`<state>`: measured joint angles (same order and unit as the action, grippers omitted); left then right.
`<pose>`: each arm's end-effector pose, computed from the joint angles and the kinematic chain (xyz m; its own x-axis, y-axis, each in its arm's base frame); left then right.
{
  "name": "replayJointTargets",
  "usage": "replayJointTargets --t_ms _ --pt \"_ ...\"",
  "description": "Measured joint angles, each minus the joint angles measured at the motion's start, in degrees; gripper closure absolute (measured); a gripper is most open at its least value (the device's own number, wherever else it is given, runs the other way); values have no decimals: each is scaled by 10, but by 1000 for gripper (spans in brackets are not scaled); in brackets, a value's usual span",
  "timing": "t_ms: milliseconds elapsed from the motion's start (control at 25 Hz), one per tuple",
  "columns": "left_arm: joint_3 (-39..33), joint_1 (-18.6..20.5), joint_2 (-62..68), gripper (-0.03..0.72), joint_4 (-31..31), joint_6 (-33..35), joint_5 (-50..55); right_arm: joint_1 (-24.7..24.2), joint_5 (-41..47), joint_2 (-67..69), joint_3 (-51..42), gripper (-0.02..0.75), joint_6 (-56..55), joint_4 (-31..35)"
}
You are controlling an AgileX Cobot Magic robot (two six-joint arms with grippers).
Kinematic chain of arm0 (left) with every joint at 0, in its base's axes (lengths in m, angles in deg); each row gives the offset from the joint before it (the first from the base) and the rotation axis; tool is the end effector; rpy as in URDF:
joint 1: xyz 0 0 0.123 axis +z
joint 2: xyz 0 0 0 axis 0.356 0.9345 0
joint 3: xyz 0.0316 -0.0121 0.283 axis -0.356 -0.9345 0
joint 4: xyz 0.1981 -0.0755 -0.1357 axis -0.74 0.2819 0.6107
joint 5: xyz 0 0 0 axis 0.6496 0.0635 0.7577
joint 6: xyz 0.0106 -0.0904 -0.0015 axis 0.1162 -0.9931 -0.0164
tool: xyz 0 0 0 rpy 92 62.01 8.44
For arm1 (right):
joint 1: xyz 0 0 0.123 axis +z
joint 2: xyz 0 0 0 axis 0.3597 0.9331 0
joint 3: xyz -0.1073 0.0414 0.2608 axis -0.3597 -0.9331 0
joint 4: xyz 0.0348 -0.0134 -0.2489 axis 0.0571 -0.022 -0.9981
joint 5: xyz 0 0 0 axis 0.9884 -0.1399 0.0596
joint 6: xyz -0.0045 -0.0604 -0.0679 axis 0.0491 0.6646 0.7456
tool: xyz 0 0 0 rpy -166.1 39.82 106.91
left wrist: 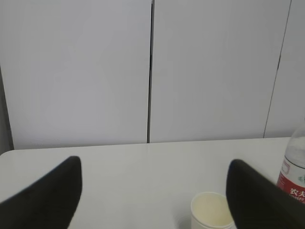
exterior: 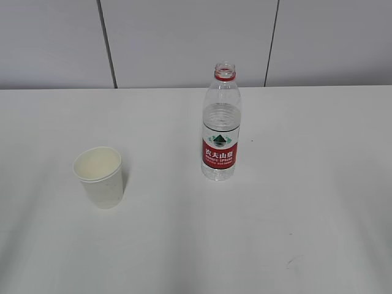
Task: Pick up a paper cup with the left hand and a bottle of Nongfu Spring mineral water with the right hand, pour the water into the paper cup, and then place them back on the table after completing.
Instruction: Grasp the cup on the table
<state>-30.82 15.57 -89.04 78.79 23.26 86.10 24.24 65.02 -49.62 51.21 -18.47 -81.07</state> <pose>0.0351 -0.0062 0.2742 0.0357 -0.0634 -0.9974 0.1252 0.9904 -0.0584 0.0540 0.0003 0.2723 -0.1648 -0.1217 -0.9788 -0.0454 0.9922 -0.1157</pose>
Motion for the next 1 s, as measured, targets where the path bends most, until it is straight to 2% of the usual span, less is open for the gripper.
replayJointTargets --t_ms 440,760,1000 --pt "-6 0 16 125 0 0 -2 0 -5 0 -22 150 0 0" --pt "-12 0 112 125 -4 0 -30 0 -44 1 -50 150 0 0" --pt "-12 0 177 125 -3 0 -98 0 -62 15 -53 150 1 0"
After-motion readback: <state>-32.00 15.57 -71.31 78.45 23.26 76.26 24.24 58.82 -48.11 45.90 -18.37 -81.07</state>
